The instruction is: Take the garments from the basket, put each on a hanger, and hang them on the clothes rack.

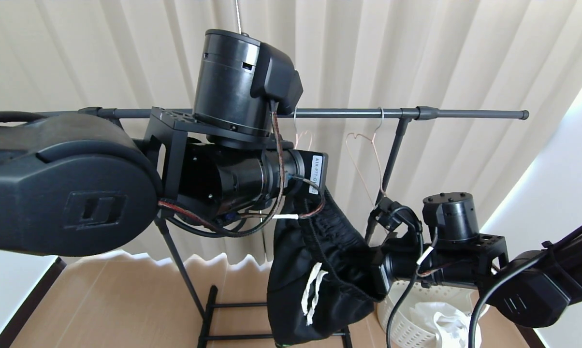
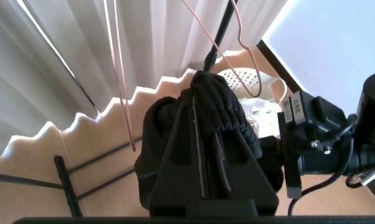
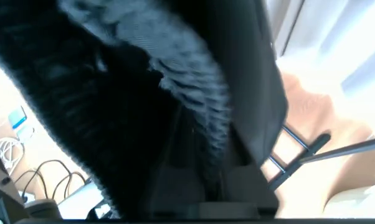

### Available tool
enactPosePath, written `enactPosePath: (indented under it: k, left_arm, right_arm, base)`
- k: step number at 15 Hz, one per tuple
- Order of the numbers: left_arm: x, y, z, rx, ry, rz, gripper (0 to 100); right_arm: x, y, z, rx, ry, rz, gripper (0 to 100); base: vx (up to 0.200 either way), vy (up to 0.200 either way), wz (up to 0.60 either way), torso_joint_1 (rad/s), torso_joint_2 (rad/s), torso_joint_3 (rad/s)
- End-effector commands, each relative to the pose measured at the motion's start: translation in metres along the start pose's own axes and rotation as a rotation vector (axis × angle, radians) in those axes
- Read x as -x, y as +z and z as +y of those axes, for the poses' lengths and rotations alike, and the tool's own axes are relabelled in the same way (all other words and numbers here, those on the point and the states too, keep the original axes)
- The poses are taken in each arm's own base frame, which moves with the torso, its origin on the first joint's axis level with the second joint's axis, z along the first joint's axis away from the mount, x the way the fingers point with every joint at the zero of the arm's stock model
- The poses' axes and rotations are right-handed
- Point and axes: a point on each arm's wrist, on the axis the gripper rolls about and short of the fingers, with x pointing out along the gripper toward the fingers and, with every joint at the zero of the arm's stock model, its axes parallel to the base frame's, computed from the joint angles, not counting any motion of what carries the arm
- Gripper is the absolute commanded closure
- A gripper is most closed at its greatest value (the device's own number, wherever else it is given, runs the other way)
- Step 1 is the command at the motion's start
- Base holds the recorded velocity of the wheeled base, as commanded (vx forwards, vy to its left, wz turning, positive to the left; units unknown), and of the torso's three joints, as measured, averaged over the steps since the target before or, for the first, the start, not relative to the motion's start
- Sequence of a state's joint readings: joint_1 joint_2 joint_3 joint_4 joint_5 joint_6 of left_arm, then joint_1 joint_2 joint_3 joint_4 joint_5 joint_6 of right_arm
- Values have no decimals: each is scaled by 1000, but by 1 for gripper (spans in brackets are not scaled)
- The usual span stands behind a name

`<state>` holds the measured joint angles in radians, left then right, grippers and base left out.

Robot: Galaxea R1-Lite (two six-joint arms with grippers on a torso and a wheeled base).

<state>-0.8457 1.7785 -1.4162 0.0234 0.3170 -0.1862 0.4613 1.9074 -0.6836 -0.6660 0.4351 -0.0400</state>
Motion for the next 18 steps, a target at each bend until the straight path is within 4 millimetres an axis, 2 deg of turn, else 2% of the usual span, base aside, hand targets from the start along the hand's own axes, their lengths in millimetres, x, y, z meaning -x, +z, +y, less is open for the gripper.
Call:
enactPosePath:
  k: [1,5,8,11,14,15,18]
  left_arm:
    - [0,-3,1,-2,3,11,100]
    - [-3,-18,8,-14,15,65,100]
    - [-8,-44,12,-29,27,153,100]
    - [-11,-60,14,-22,42,207,100]
    - [-9,-65,15,-28,47,222,100]
    - [-9,-66,15,-29,45,224,0]
    - [-5,-65,16,-27,45,219,0]
  right_arm:
    - [6,4,-9,-6,-32,-28,100]
    - [38,21,-20,0,-121,-115,100]
    - [66,34,-24,15,-180,-191,100]
    - [76,39,-22,25,-196,-218,100]
    - [75,39,-23,27,-217,-217,100]
    - [76,40,-23,29,-222,-221,100]
    - [78,39,-23,29,-227,-222,100]
  base:
    - [0,0,0,0,0,0]
    - [0,0,0,0,0,0]
    - [0,0,0,0,0,0]
    - [0,0,0,0,0,0]
    - [0,0,0,0,0,0]
    - [0,0,0,0,0,0]
    - [0,0,0,0,0,0]
